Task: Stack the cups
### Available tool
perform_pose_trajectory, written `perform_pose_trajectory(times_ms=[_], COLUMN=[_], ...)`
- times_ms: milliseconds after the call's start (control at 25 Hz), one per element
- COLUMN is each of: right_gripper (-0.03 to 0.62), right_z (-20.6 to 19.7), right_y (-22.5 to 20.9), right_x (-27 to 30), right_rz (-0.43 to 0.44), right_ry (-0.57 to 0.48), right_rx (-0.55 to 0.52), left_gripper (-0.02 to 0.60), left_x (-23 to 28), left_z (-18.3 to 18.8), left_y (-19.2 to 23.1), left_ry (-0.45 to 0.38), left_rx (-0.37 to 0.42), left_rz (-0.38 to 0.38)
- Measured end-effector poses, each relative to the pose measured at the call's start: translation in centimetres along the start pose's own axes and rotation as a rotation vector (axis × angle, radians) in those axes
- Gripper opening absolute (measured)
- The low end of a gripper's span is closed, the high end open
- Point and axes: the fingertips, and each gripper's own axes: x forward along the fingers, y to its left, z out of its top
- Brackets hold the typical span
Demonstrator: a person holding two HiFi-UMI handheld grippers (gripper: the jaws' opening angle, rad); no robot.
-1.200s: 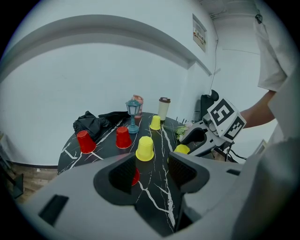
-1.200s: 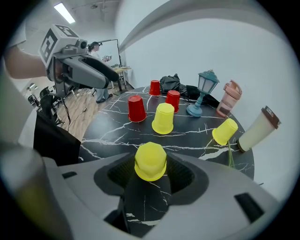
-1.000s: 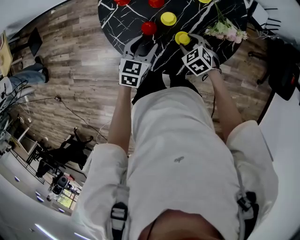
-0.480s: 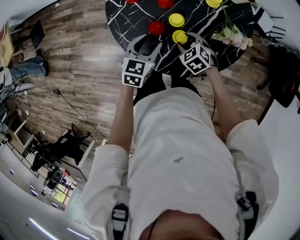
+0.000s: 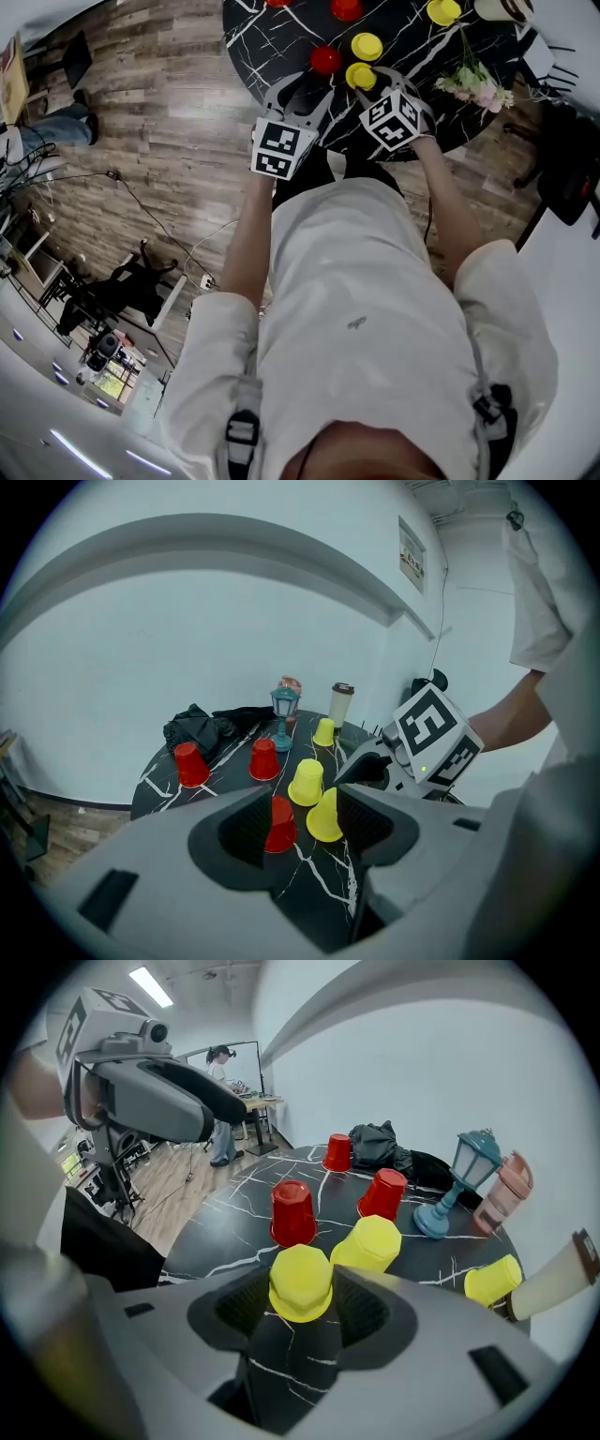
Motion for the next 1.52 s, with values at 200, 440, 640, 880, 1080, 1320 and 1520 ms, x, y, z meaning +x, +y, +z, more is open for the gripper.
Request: perform_pose_trajectory(times_ms=[200,440,640,880,1080,1320,1520], right_gripper=[0.210,0.210,0.213,0.266,0.268,0.257,0.252], right_z=[0.6,1.5,1.8,1.9,2.4,2.9,3.2], right_y=[0.2,-0.1,-0.2,0.0,-0.5,-2.1,-3.6], right_x=[0.7,1.2,1.5,1.2,0.0,-1.4,-2.0], right_rz=[0.005,0.003,0.005,0.020,0.012,-0.030,-0.039], right_ry=[0.005,0.002,0.001,-0.020,-0.048,-0.086,-0.128], right_rx=[-0.019,-0.029,-0.035,-0.012,0.013,0.062,0.162], left_gripper=[0.213,0.213,0.213,0.213,0.213,0.215,0.213], left_x=[-0.3,-0.5,-0.4,-0.4,-0.1,0.1,0.2], left_z=[0.2,0.3,0.3,0.5,0.5,0.8,1.1], left_y=[0.7,1.1,1.3,1.6,1.6,1.4,1.5], left_ry=[-0.010,-0.014,-0.013,-0.016,-0.023,-0.023,-0.024], left_rx=[0.002,-0.002,-0.004,-0.004,-0.001,0.012,0.021], left_rz=[0.007,0.008,0.007,0.008,0.004,-0.004,-0.011])
